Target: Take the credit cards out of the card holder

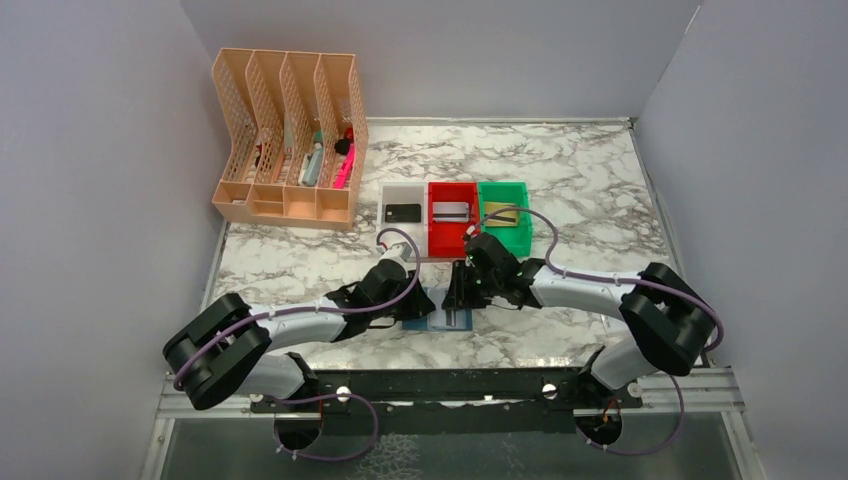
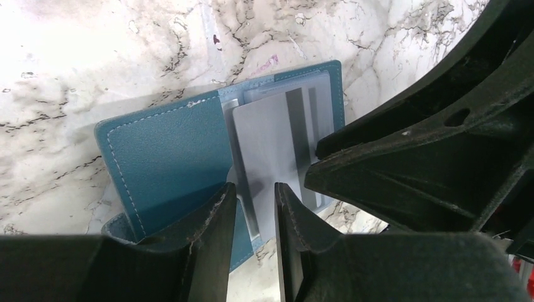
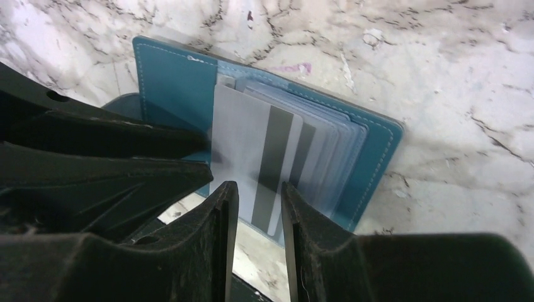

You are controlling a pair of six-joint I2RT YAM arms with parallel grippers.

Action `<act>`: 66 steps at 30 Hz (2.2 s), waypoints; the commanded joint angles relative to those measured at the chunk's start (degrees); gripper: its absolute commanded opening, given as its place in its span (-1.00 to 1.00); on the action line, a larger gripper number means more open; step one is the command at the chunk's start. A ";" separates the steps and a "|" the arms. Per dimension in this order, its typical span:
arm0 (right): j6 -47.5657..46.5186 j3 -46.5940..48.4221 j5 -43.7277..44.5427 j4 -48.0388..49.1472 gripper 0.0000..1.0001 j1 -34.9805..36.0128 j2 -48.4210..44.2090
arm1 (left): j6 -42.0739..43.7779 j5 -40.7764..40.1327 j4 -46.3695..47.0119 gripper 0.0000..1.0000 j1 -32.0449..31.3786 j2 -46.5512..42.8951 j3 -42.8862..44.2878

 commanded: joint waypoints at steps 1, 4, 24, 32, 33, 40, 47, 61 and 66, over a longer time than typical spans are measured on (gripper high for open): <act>1.45 -2.15 -1.40 3.40 -0.28 -0.06 3.11 | 0.59 -1.16 -0.13 -0.34 0.15 -0.25 -1.06; 3.13 -3.28 -0.16 3.62 -0.30 -0.38 3.80 | -0.34 -0.85 1.87 -0.33 0.21 0.85 -2.48; 5.57 -6.20 1.30 3.21 -0.32 -1.38 4.09 | -5.06 -2.10 6.75 -0.65 0.73 0.99 -6.26; 4.69 -5.56 3.58 1.44 -0.32 -1.65 2.69 | -4.21 -5.03 0.54 -0.91 0.74 -2.53 -4.92; 4.62 -5.55 3.72 1.30 -0.32 -1.72 2.63 | -3.98 -5.76 -0.38 -0.93 0.72 -3.35 -4.72; 4.62 -5.69 0.59 3.77 -0.32 -1.82 3.00 | -3.00 -4.65 1.74 -0.73 0.69 -5.72 -5.59; 5.69 -6.61 -1.33 5.89 -0.32 -1.82 4.23 | -4.31 0.26 6.00 -0.52 0.74 -2.83 -4.67; 6.00 -7.30 -2.70 7.40 -0.32 -1.83 4.91 | -7.21 3.74 12.29 -0.45 1.12 -3.62 -6.40; 6.61 -7.98 -3.46 8.55 -0.32 -1.91 4.76 | -7.24 4.64 13.09 -0.51 1.33 -3.33 -6.24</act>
